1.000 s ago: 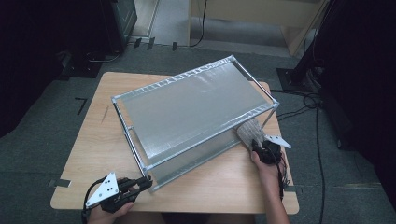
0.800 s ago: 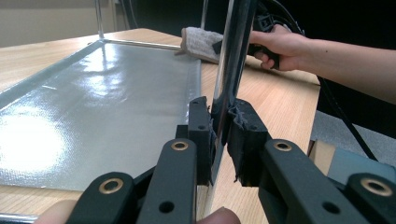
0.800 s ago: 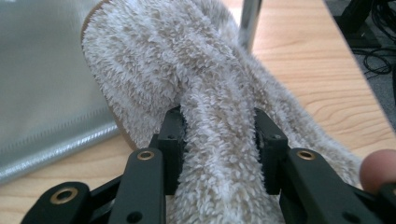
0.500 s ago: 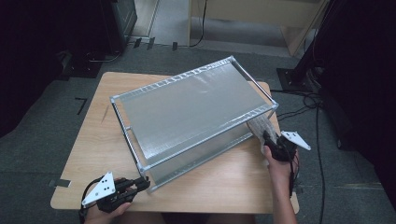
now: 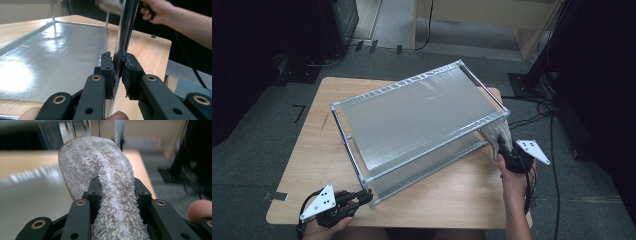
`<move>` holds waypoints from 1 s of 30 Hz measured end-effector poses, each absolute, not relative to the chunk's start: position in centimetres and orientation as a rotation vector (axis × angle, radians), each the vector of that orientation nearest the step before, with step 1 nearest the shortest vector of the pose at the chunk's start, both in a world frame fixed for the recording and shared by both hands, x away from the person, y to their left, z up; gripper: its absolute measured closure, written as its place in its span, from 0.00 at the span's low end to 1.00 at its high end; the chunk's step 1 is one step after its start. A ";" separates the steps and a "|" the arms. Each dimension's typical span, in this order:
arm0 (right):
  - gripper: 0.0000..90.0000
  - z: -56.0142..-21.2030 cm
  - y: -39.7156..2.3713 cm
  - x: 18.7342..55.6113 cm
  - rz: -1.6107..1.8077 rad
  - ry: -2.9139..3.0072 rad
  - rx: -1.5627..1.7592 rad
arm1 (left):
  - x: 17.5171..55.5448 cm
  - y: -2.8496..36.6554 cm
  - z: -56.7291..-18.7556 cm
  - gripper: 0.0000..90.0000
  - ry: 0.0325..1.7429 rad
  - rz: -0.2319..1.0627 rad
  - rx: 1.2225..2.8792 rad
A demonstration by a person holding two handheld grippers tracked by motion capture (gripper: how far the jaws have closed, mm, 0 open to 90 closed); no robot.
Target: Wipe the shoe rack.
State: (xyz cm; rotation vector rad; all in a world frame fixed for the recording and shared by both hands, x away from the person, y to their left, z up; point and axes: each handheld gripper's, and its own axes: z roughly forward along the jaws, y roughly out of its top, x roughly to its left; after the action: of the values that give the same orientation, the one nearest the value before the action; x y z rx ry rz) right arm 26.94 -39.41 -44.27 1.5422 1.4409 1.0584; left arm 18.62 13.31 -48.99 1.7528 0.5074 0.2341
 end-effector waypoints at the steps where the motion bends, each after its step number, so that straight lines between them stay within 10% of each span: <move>1: 0.74 -45.3 -39.5 27.3 1.026 1.473 1.578 | 18.6 13.3 -49.0 0.89 0.507 0.234 1.753; 7: 0.74 -50.2 -39.3 28.7 0.899 1.605 1.714 | 18.7 13.2 -49.0 0.89 0.508 0.228 1.751; 19: 0.74 -42.9 -39.3 25.9 1.109 1.390 1.466 | 18.7 13.2 -49.0 0.89 0.504 0.231 1.755; 30: 0.74 -50.2 -39.2 28.3 0.932 1.542 1.711 | 18.7 13.0 -49.1 0.89 0.503 0.230 1.753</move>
State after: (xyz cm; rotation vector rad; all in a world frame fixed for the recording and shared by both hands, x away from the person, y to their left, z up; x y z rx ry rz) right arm 28.33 -39.23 -50.20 1.7112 1.5419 0.9321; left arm 18.70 12.96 -49.05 1.7526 0.5033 0.2305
